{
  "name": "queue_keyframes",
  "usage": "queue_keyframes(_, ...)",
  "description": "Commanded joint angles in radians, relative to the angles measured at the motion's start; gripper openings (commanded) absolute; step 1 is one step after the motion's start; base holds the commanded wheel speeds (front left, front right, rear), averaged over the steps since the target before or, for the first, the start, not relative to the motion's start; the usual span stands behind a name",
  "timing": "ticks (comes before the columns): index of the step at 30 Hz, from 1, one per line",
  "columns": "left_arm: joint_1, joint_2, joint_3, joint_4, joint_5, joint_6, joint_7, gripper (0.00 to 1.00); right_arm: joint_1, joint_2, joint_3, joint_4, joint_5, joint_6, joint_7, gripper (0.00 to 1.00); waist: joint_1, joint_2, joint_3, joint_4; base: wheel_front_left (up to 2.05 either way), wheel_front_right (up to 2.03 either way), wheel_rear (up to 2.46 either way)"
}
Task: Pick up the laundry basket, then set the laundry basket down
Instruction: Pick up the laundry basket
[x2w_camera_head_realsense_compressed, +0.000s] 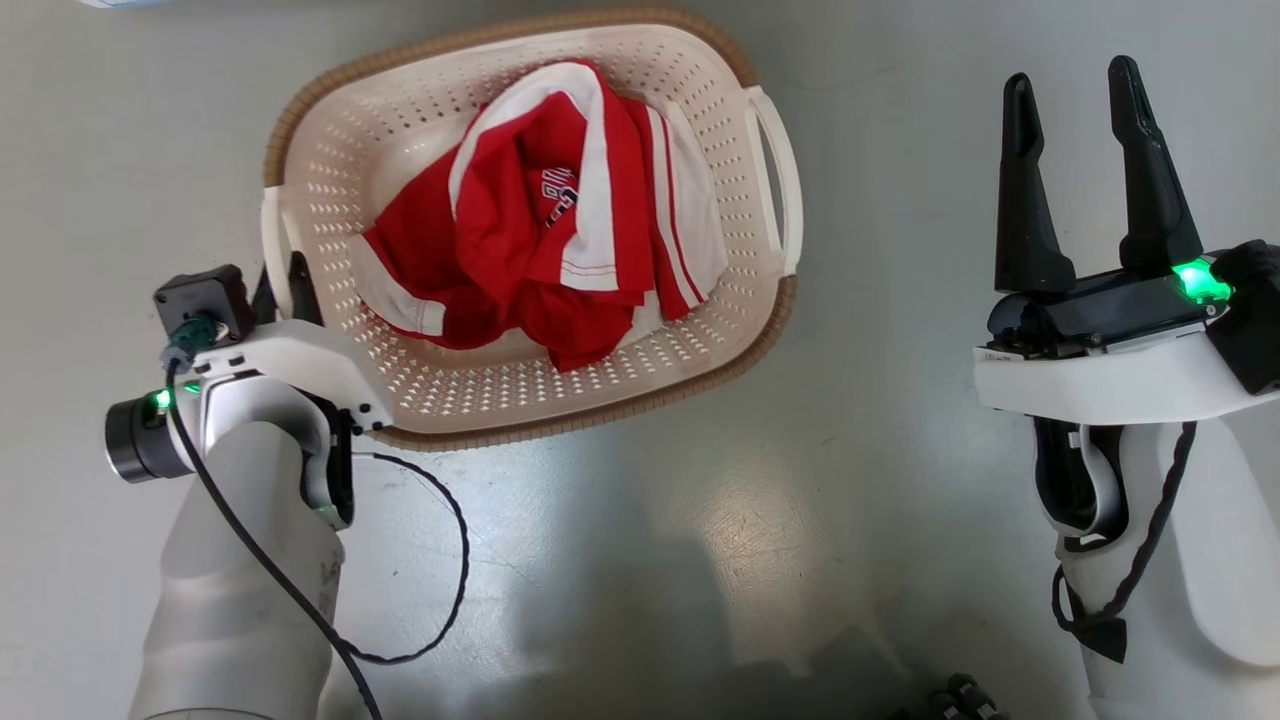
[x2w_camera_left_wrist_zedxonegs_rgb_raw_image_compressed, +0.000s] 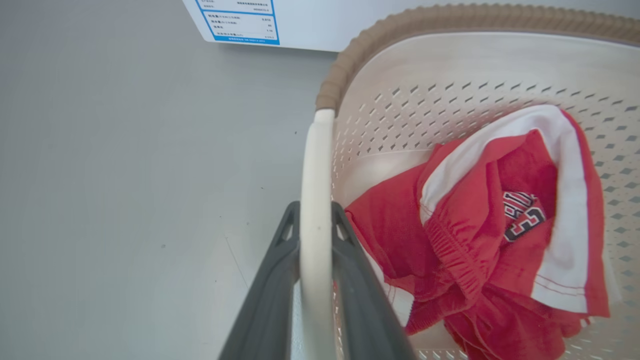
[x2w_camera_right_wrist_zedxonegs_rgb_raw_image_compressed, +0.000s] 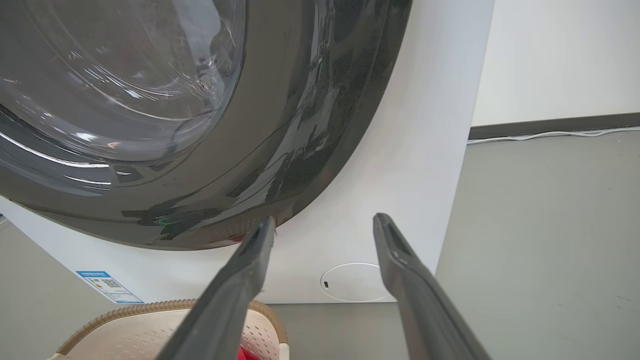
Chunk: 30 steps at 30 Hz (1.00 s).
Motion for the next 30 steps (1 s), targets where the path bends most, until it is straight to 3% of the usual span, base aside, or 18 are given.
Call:
queue_keyframes(1,0.003,0.035,0.029,-0.010,0.009,0.012,-0.006,0.00,0.021,0.004,0.016,-0.024,0.006,0.007,-0.006,1.00,0.0000,0.0000,0.001,0.000,0.00,0.00,0.00)
queue_keyframes(21,-0.006,0.018,0.019,0.010,0.049,-0.005,-0.006,0.02,0.015,0.004,0.018,-0.017,0.006,0.007,-0.006,1.00,0.0000,0.0000,0.005,-0.002,0.00,0.00,0.00)
queue_keyframes(23,-0.007,0.017,0.018,0.010,0.052,-0.005,-0.006,0.18,0.015,0.004,0.017,-0.016,0.006,0.007,-0.006,1.00,0.0000,0.0000,0.004,-0.003,0.00,0.00,0.00)
queue_keyframes(24,-0.008,0.017,0.017,0.009,0.054,-0.005,-0.006,0.33,0.014,0.004,0.017,-0.015,0.007,0.007,-0.006,1.00,0.0000,0.0000,0.004,-0.003,0.00,0.00,0.00)
queue_keyframes(25,-0.008,0.017,0.017,0.009,0.056,-0.005,-0.006,0.75,0.014,0.004,0.018,-0.015,0.007,0.007,-0.006,1.00,0.0000,0.0000,0.003,-0.003,0.00,0.00,0.00)
queue_keyframes(26,-0.008,0.018,0.018,0.008,0.057,-0.006,-0.006,0.91,0.014,0.004,0.018,-0.014,0.007,0.007,-0.006,1.00,0.0000,0.0000,0.003,-0.003,0.00,0.00,0.00)
queue_keyframes(28,-0.008,0.020,0.019,0.007,0.060,-0.006,-0.006,1.00,0.014,0.004,0.018,-0.013,0.009,0.007,-0.006,1.00,0.0000,0.0000,0.001,-0.003,0.00,0.00,0.00)
queue_keyframes(30,-0.008,0.023,0.021,0.002,0.062,-0.007,-0.006,1.00,0.014,0.004,0.018,-0.012,0.010,0.007,-0.006,1.00,0.0000,0.0000,-0.001,-0.002,0.00,0.00,0.00)
